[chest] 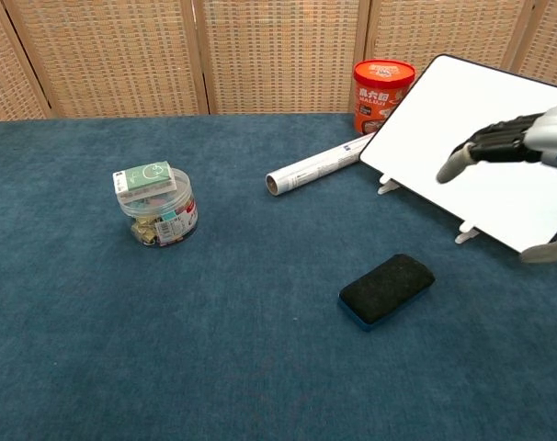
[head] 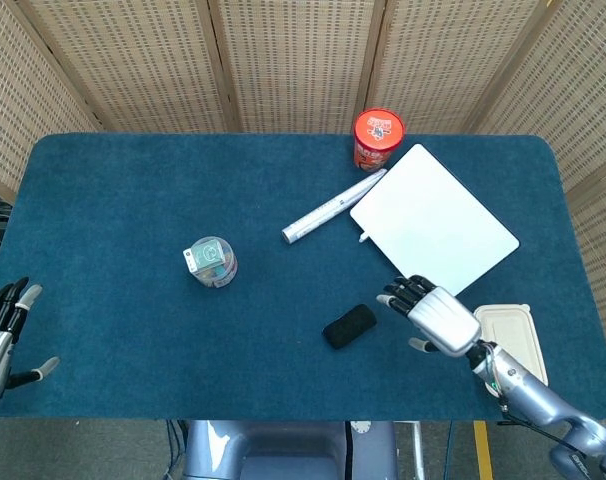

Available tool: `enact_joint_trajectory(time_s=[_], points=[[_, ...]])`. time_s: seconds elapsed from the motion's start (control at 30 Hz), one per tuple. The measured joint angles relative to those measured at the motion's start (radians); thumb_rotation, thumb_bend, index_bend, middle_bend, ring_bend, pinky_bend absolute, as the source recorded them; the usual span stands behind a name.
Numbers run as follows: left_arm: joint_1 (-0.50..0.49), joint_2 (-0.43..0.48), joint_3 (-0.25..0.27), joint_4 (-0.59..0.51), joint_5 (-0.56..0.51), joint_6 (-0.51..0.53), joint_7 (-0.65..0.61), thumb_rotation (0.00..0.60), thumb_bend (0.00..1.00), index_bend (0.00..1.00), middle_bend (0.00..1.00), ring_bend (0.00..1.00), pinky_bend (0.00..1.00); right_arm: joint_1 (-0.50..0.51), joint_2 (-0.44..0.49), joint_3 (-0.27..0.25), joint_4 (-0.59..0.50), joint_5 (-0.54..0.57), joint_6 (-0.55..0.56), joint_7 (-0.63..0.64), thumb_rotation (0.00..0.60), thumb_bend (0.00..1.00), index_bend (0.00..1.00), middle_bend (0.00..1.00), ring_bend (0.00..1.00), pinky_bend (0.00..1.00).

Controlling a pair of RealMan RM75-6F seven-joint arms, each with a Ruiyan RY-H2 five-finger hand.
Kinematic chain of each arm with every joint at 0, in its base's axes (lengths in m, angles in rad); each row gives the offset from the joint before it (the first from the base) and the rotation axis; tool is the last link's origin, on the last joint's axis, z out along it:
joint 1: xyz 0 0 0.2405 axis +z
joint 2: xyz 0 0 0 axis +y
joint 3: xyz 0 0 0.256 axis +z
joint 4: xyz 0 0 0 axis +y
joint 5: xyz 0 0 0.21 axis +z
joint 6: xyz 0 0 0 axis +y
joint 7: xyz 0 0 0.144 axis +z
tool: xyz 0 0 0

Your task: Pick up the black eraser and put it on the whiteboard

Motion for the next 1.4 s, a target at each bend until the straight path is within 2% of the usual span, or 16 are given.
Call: enact_joint_trajectory(time_s=[0.27, 0.57, 0.8, 1.1, 1.3, 1.4], points=[[-0.010, 0.001, -0.004, -0.010, -0.015, -0.023, 0.008, 0.600, 0.00, 0.00, 0.00, 0.00, 0.00, 0.088, -0.149, -0.036, 0.132, -0.064, -0.065, -0.015, 0.600, 0.08, 0.28, 0.28, 0.26, 0.34], [-0.018, 0.005, -0.006, -0.009, -0.030, -0.043, -0.001, 0.600, 0.00, 0.00, 0.00, 0.00, 0.00, 0.141, -0.250, -0.021, 0.154, 0.001, -0.163, -0.110, 0.600, 0.12, 0.28, 0.28, 0.27, 0.35], [-0.018, 0.012, -0.004, -0.014, -0.023, -0.039, -0.015, 0.600, 0.00, 0.00, 0.00, 0.00, 0.00, 0.167, -0.290, 0.002, 0.154, 0.063, -0.221, -0.199, 0.600, 0.15, 0.28, 0.29, 0.27, 0.35], [-0.022, 0.016, -0.004, -0.013, -0.027, -0.045, -0.027, 0.600, 0.00, 0.00, 0.00, 0.00, 0.00, 0.182, -0.319, 0.018, 0.153, 0.138, -0.273, -0.286, 0.600, 0.25, 0.33, 0.35, 0.33, 0.37], [-0.020, 0.019, -0.004, -0.012, -0.025, -0.041, -0.037, 0.600, 0.00, 0.00, 0.00, 0.00, 0.00, 0.194, -0.338, 0.019, 0.146, 0.170, -0.293, -0.332, 0.600, 0.26, 0.45, 0.46, 0.42, 0.43], [-0.021, 0.021, -0.004, -0.010, -0.026, -0.040, -0.042, 0.600, 0.00, 0.00, 0.00, 0.00, 0.00, 0.198, -0.350, 0.020, 0.146, 0.181, -0.291, -0.341, 0.600, 0.30, 0.49, 0.50, 0.45, 0.46]])
